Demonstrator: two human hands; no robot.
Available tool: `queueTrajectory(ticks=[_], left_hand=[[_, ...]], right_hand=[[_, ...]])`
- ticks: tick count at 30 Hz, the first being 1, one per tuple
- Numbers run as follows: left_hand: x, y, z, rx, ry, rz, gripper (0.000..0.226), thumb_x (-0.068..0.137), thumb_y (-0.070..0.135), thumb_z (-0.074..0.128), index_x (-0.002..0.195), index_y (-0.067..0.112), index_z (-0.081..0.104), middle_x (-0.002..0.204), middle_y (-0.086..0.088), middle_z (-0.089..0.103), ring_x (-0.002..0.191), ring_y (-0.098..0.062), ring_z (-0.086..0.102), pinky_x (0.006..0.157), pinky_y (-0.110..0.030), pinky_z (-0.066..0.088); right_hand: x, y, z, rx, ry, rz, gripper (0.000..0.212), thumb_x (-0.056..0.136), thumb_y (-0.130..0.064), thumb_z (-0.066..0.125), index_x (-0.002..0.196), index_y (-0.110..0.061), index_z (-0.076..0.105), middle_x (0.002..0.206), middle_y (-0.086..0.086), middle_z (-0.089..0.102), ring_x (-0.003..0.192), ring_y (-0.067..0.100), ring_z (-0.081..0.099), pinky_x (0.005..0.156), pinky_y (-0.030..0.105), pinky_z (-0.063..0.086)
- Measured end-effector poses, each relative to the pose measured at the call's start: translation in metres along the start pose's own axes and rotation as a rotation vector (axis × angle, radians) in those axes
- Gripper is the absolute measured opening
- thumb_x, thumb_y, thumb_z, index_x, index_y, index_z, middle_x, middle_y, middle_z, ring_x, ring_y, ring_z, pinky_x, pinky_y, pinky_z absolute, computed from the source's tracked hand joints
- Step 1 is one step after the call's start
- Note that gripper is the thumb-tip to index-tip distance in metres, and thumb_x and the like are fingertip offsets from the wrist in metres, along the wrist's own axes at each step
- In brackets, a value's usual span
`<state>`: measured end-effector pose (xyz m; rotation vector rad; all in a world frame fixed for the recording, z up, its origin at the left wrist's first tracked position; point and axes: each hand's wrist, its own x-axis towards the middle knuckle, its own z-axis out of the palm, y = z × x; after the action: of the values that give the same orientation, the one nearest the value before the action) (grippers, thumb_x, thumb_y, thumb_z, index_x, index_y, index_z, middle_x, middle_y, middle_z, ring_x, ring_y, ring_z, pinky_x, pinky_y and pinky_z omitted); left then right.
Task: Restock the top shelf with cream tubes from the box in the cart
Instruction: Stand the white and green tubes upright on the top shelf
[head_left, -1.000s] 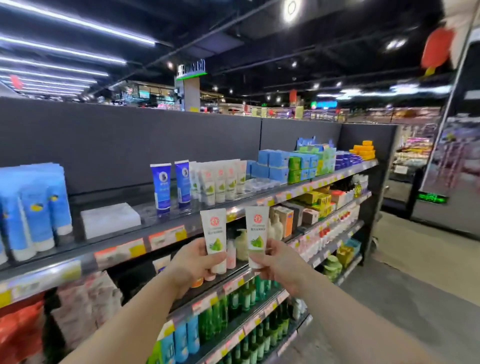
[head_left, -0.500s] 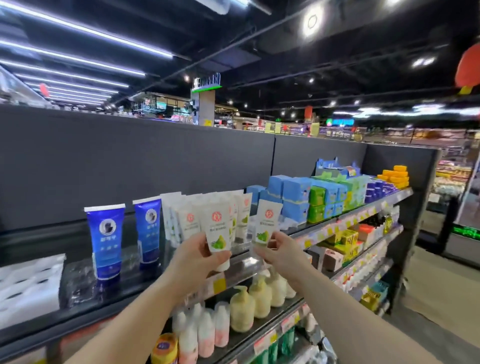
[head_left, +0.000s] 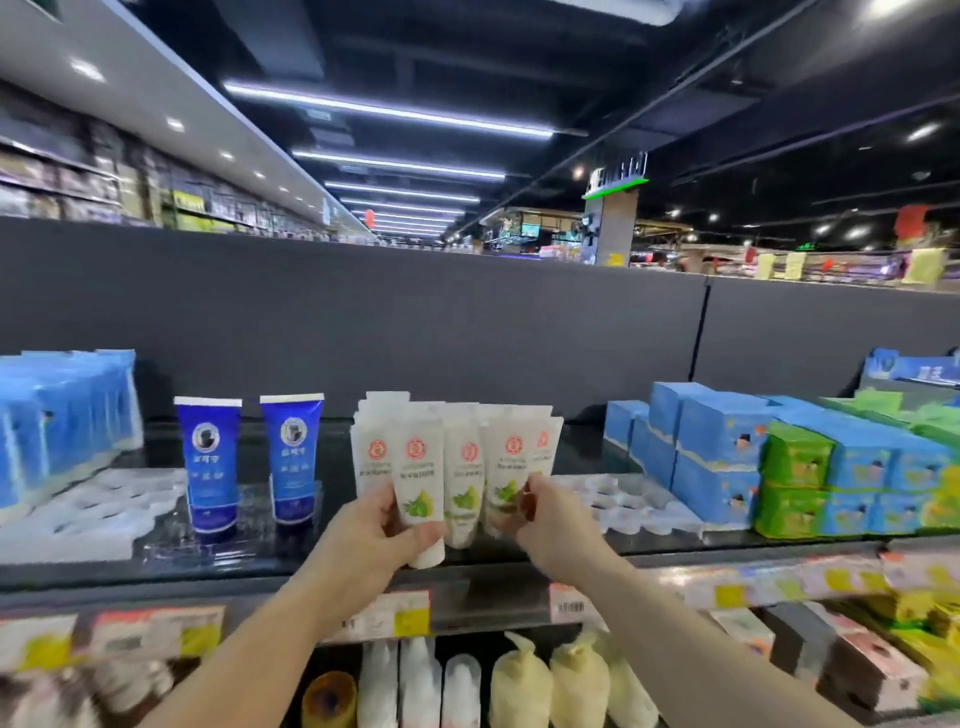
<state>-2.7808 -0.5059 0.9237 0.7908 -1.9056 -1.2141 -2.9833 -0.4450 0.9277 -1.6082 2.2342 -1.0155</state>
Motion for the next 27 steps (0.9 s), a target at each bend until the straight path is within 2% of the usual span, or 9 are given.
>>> queueTrajectory(ticks=[4,8,12,14,17,22,27], left_hand=[[-0.001,0.002,0.014,-0.001,0.089,-0.045,0.033,0.088,0.012,0.068,0.104,0.039,0.059,0.094,0.024,0.071,0.091,0.012,0.064,0.066,-0.008,0.049],[-0.001,0.004,0.02,0.004,0.129,-0.085,0.031,0.087,0.015,0.069,0.106,0.038,0.059,0.101,0.018,0.072,0.097,0.003,0.066,0.077,-0.017,0.053],[-0.003,0.007,0.022,0.038,0.141,-0.099,0.029,0.089,0.02,0.068,0.109,0.037,0.057,0.102,0.019,0.068,0.093,0.005,0.063,0.065,-0.012,0.049],[-0.004,0.009,0.023,0.041,0.14,-0.104,0.029,0.089,0.02,0.067,0.11,0.037,0.056,0.102,0.02,0.067,0.091,0.006,0.062,0.063,-0.011,0.048],[-0.003,0.01,0.023,0.05,0.128,-0.112,0.03,0.089,0.021,0.067,0.111,0.039,0.055,0.101,0.022,0.066,0.09,0.007,0.06,0.062,-0.011,0.047],[-0.005,0.011,0.024,0.078,0.13,-0.108,0.03,0.089,0.022,0.066,0.108,0.041,0.053,0.098,0.025,0.064,0.086,0.01,0.058,0.057,-0.008,0.045],[-0.006,0.019,0.031,0.082,0.138,-0.081,0.035,0.087,0.02,0.069,0.114,0.038,0.057,0.107,0.022,0.066,0.097,0.006,0.06,0.069,-0.012,0.046]], right_hand=[[0.004,0.004,0.0,-0.003,-0.068,-0.007,0.026,0.094,-0.028,0.062,0.119,-0.021,0.058,0.12,-0.005,0.065,0.11,0.017,0.059,0.085,0.026,0.045],[0.011,0.003,0.0,-0.137,-0.069,-0.032,0.022,0.093,-0.034,0.06,0.109,-0.02,0.063,0.113,-0.002,0.066,0.106,0.022,0.058,0.087,0.032,0.05],[0.017,-0.002,-0.003,-0.264,-0.106,-0.007,0.014,0.091,-0.037,0.059,0.095,-0.023,0.059,0.106,0.002,0.067,0.103,0.025,0.056,0.087,0.039,0.052],[0.019,-0.002,-0.006,-0.275,-0.153,0.0,0.012,0.093,-0.038,0.058,0.092,-0.026,0.055,0.108,0.002,0.067,0.101,0.025,0.057,0.088,0.038,0.051],[0.022,0.0,-0.008,-0.212,-0.243,0.029,0.025,0.094,-0.038,0.058,0.113,-0.022,0.058,0.117,0.002,0.065,0.105,0.023,0.06,0.091,0.036,0.051],[0.023,0.005,-0.005,-0.134,-0.23,0.058,0.03,0.092,-0.037,0.063,0.117,-0.022,0.059,0.12,-0.002,0.065,0.102,0.018,0.06,0.088,0.033,0.051],[0.013,0.008,-0.011,0.005,-0.198,0.081,0.035,0.088,-0.036,0.069,0.119,-0.023,0.06,0.118,-0.004,0.065,0.091,0.013,0.055,0.08,0.028,0.046]])
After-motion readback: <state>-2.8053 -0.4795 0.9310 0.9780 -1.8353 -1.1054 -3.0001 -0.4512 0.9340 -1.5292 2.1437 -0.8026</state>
